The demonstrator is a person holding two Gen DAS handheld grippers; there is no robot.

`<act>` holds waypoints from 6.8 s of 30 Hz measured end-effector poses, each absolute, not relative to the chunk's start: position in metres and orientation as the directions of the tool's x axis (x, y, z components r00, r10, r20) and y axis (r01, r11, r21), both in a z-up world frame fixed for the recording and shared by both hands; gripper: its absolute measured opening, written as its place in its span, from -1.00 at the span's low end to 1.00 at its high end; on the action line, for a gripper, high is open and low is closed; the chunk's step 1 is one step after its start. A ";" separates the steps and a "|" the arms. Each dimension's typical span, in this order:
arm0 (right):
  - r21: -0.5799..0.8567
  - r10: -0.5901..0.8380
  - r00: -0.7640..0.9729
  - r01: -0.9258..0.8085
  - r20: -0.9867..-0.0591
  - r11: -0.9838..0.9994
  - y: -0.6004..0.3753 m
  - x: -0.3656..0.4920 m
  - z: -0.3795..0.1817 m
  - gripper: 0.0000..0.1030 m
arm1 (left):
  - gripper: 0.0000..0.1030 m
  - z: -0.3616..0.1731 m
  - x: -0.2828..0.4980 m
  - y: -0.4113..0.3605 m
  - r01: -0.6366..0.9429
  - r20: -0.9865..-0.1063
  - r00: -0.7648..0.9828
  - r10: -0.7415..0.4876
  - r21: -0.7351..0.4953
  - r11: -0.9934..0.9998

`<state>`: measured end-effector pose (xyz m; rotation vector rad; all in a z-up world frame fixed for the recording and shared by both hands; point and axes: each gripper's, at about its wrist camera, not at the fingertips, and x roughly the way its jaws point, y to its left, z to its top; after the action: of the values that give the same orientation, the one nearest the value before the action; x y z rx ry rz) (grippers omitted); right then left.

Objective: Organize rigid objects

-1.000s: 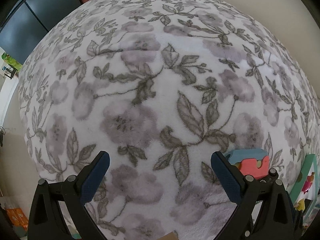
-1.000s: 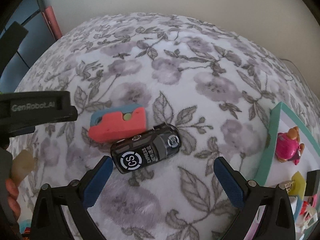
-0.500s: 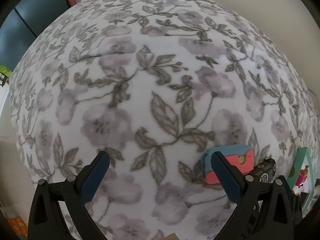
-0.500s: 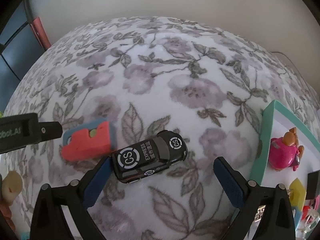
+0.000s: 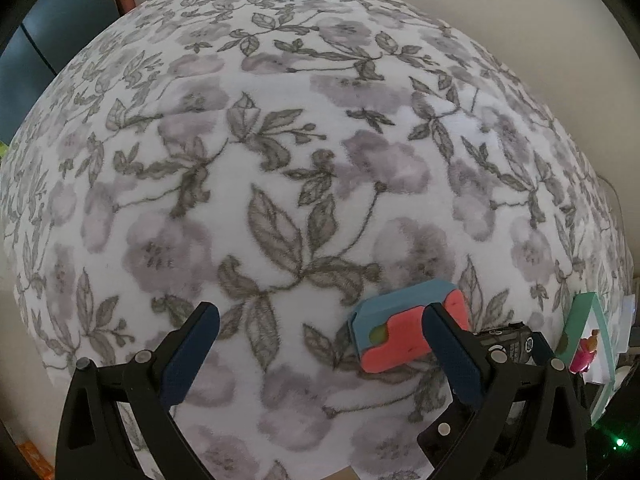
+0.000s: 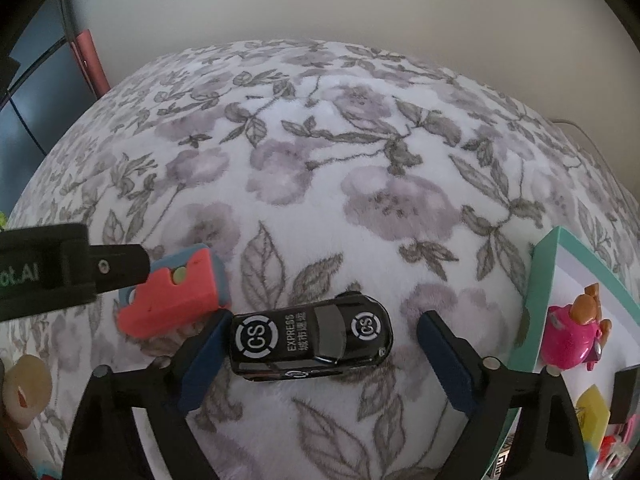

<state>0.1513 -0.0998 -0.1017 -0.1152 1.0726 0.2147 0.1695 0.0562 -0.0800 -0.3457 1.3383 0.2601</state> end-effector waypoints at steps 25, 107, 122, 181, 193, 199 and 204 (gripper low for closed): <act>0.022 0.119 0.444 -0.217 -0.888 0.976 -0.113 0.146 -0.098 0.48 | 0.96 -0.105 0.193 0.017 -0.320 -0.969 0.225 -0.107 -0.177 0.931; 0.077 -0.134 0.482 0.392 -0.866 0.917 -0.335 0.020 -0.009 0.48 | 0.40 -0.021 0.063 -0.174 0.221 -0.944 0.273 -0.186 -0.127 0.967; 0.033 -0.125 0.432 0.340 -0.893 0.940 -0.321 0.029 -0.024 0.49 | 0.40 -0.043 0.068 -0.175 0.232 -0.963 0.233 -0.137 -0.081 0.969; 0.032 -0.124 0.460 0.317 -0.879 0.948 -0.308 0.026 -0.025 1.00 | 0.92 -0.041 0.088 -0.106 -0.056 -0.940 0.331 0.084 0.069 0.996; 0.060 -0.096 0.497 0.289 -0.862 0.955 -0.286 0.004 -0.014 1.00 | 0.92 -0.030 0.073 -0.085 -0.060 -0.926 0.348 0.143 0.130 0.990; 0.069 -0.102 0.524 0.297 -0.846 0.952 -0.284 -0.010 -0.005 1.00 | 0.92 -0.018 0.055 -0.082 -0.027 -0.910 0.390 0.140 0.141 0.990; 0.078 -0.101 0.538 0.300 -0.837 0.951 -0.283 -0.020 -0.001 1.00 | 0.92 -0.007 0.040 -0.081 -0.007 -0.886 0.440 0.145 0.158 0.987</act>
<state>-0.0203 -0.2833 -0.0008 0.2227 0.9761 -0.2408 0.0397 -0.0808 -0.0071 0.1380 1.1123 0.0947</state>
